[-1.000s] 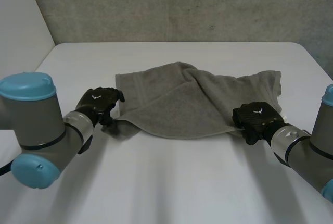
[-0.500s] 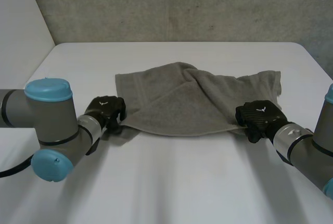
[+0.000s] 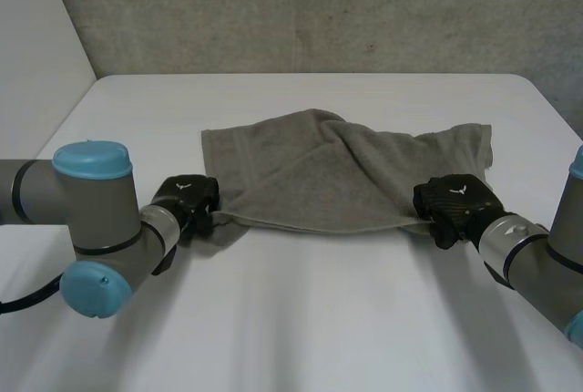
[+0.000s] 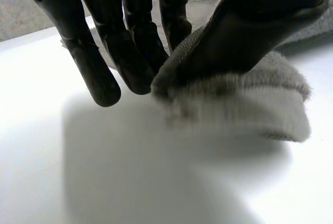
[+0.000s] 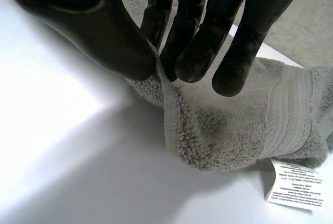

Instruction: Fold the towel.

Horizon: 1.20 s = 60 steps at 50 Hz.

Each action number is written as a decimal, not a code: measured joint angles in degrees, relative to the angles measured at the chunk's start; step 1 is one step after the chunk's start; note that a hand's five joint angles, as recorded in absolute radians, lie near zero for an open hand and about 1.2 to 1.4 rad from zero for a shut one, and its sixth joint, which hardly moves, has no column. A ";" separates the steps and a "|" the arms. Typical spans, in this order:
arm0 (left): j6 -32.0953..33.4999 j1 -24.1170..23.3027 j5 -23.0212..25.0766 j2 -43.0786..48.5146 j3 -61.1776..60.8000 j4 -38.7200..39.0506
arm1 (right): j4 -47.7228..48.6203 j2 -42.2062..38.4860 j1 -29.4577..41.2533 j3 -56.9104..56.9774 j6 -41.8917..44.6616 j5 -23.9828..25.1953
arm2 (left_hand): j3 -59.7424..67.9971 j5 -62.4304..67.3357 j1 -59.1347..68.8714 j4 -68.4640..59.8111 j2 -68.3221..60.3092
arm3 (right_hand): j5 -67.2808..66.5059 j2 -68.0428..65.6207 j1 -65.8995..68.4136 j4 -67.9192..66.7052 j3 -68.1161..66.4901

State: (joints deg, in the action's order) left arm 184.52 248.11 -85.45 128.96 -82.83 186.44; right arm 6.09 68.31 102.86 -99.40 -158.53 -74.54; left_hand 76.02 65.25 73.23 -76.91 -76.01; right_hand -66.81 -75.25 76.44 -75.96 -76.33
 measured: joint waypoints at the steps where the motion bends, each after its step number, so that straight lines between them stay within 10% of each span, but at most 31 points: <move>1: -0.02 -0.01 0.00 -0.07 -0.01 -0.21 | 0.00 0.01 0.00 0.03 -0.16 -0.10 | 0.00 0.00 0.00 -0.22 0.00 | 0.00 0.00 0.00 0.00 0.00; 14: -4.92 1.92 -0.38 -9.46 -1.51 -3.50 | 1.15 -0.45 -0.41 0.98 -4.01 -6.73 | 0.07 0.01 0.00 -0.38 0.00 | 47.99 44.49 -46.18 44.87 45.69; 29: -9.56 6.99 0.20 -12.81 -3.53 -2.78 | 5.07 -2.87 -0.34 1.42 -3.35 -13.91 | 0.19 0.01 0.00 -0.38 0.00 | 48.71 44.98 -46.91 45.51 46.30; 60: -9.45 9.22 0.02 -11.85 -3.46 -1.71 | 7.51 -5.67 -6.43 2.65 6.77 -3.48 | 0.24 0.01 0.00 -0.39 -0.01 | 36.66 35.97 -36.94 36.10 36.42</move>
State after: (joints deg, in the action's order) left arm 175.08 257.33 -85.43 117.12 -86.29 184.73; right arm 13.60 62.64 96.43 -96.76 -151.75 -78.02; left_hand 76.26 65.27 73.23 -77.30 -76.02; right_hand -30.14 -39.28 39.51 -39.85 -39.92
